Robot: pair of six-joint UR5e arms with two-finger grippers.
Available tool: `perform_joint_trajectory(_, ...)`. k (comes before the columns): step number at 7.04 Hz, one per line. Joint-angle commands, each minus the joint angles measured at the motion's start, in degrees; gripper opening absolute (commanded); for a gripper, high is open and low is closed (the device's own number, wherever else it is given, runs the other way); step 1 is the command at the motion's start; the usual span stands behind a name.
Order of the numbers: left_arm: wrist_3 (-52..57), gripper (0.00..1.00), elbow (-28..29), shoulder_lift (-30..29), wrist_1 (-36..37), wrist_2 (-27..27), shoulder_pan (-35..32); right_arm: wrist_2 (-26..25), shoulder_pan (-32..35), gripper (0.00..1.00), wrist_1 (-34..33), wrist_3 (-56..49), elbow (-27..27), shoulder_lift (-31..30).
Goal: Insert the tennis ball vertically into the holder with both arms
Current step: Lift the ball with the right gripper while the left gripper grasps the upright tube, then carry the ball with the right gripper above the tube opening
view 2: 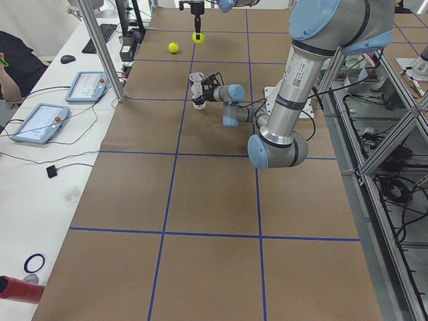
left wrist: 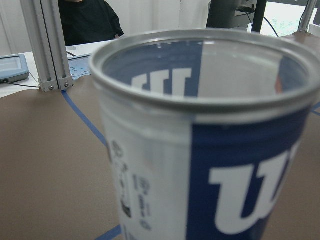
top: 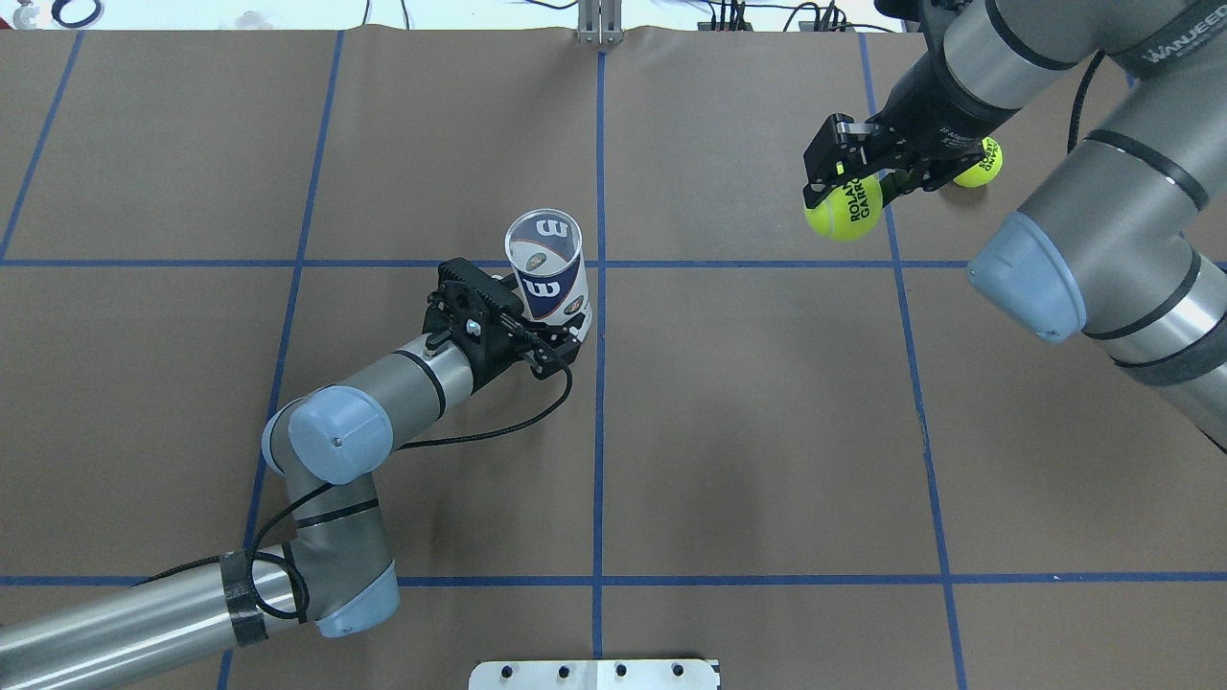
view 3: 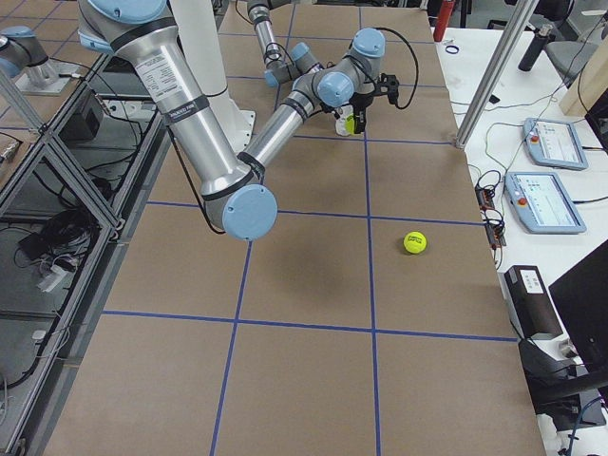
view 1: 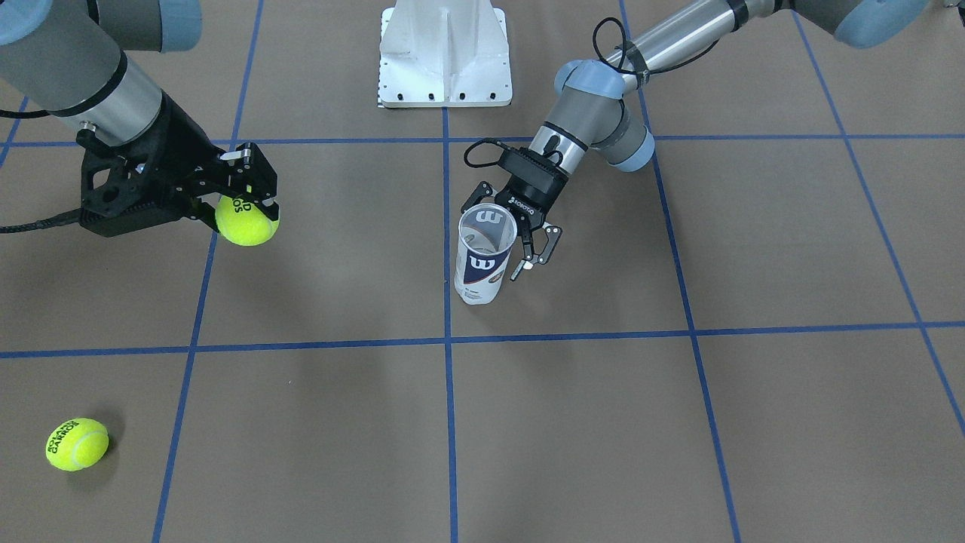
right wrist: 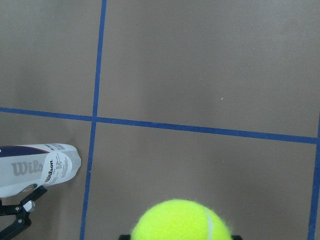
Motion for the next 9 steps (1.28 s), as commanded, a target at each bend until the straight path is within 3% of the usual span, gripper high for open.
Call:
perform_joint_trajectory(1,-0.07,0.98,1.23,-1.18,-0.16,0.0,0.13,0.19,0.0,0.0,-0.04,0.94,-0.12,1.56)
perform_joint_trajectory(7,-0.24,0.98,1.5,-1.53,-0.25,0.0,0.3,-0.77,-4.56,0.0,-0.04,9.46,-3.44,11.31)
perform_joint_trajectory(9,-0.33,0.98,1.67,-1.7,-0.25,0.0,0.74,-2.01,-5.88,0.0,0.22,10.53,-3.55,12.03)
